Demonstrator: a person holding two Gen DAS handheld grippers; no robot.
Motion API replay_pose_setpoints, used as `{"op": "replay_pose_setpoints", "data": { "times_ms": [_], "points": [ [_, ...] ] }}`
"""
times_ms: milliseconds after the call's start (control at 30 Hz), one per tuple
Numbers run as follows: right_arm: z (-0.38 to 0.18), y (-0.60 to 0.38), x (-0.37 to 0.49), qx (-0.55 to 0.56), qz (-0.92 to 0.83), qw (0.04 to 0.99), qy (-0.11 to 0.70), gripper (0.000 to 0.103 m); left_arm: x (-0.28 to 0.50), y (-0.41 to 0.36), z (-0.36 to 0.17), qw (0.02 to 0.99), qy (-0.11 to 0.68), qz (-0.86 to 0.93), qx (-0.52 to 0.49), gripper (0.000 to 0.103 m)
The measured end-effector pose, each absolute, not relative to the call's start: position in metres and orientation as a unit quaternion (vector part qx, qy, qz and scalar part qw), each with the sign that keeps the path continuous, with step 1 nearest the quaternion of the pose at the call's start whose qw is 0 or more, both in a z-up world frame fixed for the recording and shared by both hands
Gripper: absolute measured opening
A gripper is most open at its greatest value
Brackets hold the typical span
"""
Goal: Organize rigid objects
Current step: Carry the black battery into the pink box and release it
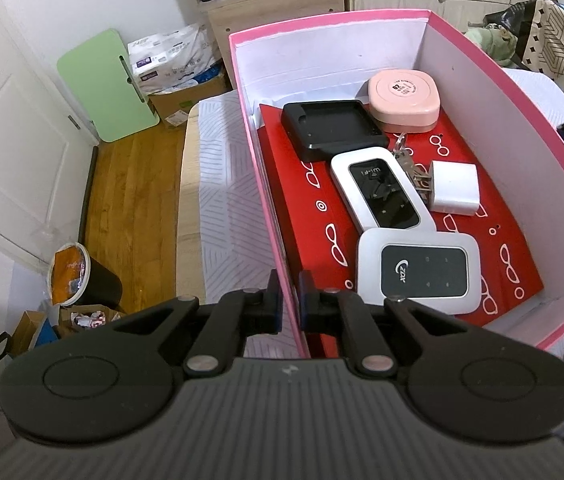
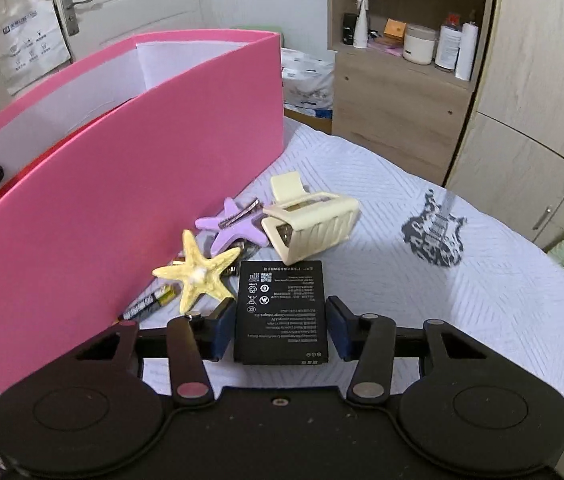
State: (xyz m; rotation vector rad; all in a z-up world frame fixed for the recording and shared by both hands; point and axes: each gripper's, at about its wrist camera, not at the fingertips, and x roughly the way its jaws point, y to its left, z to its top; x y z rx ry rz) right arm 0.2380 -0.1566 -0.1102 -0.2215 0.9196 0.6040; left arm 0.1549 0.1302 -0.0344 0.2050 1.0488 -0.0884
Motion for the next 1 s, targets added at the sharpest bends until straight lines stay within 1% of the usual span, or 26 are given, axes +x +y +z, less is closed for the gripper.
{"op": "replay_pose_setpoints", "data": {
  "times_ms": [367,500,767,900,1000],
  "points": [
    [-0.1,-0.175,0.209,-0.08,0.265,0.857,0.435,0.054,0.154,0.129,-0.033,0.86,0.498,-0.04,0.099,0.007],
    [-0.078,-0.177,0.2,-0.064,0.276,0.864,0.415,0.054,0.153,0.129,-0.033,0.861,0.498,-0.04,0.098,0.007],
    [-0.015,-0.161,0.175,-0.052,0.334,0.874,0.35,0.054,0.15,0.132,-0.03,0.862,0.496,-0.043,0.092,0.007],
    [0.004,-0.143,0.171,-0.044,0.38,0.858,0.344,0.054,0.149,0.132,-0.03,0.863,0.495,-0.044,0.092,0.007],
    [0.008,-0.124,0.174,-0.031,0.415,0.836,0.358,0.054,0.15,0.132,-0.03,0.863,0.495,-0.044,0.09,0.007]
  ]
}}
